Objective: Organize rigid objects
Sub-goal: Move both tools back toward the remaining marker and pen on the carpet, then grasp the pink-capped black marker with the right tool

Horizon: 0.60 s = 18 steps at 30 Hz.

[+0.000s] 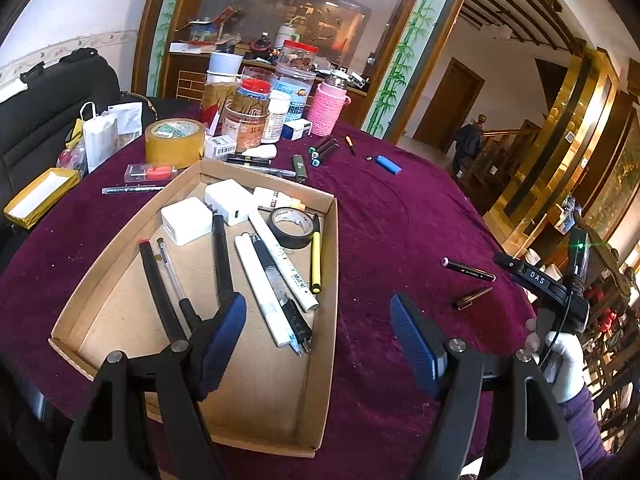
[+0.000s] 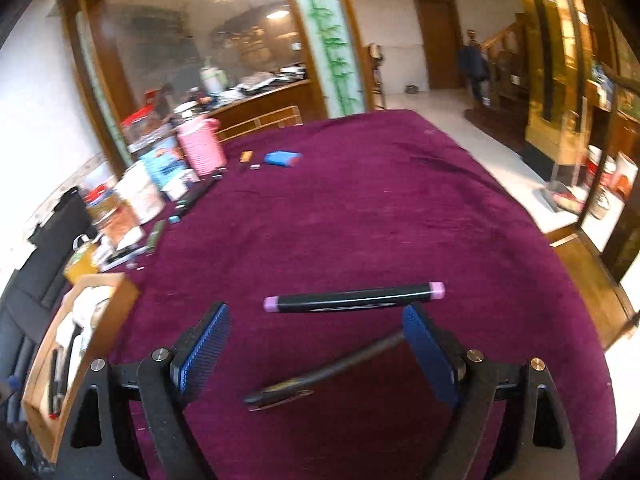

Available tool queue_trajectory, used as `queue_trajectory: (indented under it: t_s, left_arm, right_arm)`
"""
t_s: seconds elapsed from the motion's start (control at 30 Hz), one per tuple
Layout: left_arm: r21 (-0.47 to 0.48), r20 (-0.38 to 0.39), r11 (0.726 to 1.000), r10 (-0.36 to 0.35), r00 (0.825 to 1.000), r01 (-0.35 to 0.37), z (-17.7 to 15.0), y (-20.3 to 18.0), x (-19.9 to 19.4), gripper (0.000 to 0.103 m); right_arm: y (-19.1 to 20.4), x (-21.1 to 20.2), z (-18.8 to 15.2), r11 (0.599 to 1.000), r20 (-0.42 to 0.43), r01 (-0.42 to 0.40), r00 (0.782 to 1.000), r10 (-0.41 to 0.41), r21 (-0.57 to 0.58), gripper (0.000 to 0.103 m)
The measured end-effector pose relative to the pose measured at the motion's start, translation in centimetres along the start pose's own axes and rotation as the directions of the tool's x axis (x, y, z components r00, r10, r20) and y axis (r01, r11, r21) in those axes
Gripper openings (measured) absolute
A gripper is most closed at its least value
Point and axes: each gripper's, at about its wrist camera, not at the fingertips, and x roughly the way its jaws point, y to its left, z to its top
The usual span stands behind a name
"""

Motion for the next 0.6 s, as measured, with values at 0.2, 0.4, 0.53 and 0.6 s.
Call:
queue_trajectory:
  t_s: [0.2, 0.4, 0.53, 0.6]
  left_arm:
    - [-0.005, -0.007, 1.000, 0.000, 1.000, 0.000, -0.1, 0.3, 0.1, 0.074]
    - [-0.021, -0.007, 1.000, -0.001, 1.000, 0.000, -0.2, 0.7, 0.0, 0.074]
    - [-0.029, 0.002, 0.999, -0.016, 1.000, 0.017, -0.2, 0.9, -0.5, 0.074]
    - [-0.024, 0.003, 0.999, -0.022, 1.000, 0.022, -0.2, 0.9, -0.3, 0.074]
  right_arm:
    - [-3.9, 2.2, 0.6, 0.990, -0.059, 0.015, 0.998, -0.006, 0.140, 0.090]
    - [-4.5, 5.2, 2.9, 0.991, -0.132, 0.084, 0.989, -0.070, 0.107, 0.086]
    - [-4.6, 6.3, 3.1, 0.994, -0.201, 0.036, 0.980, -0.015, 0.101, 0.036]
    - [-4.8, 6.2, 2.8, 0.993, -0.225, 0.015, 0.974, 0.012, 0.119, 0.034]
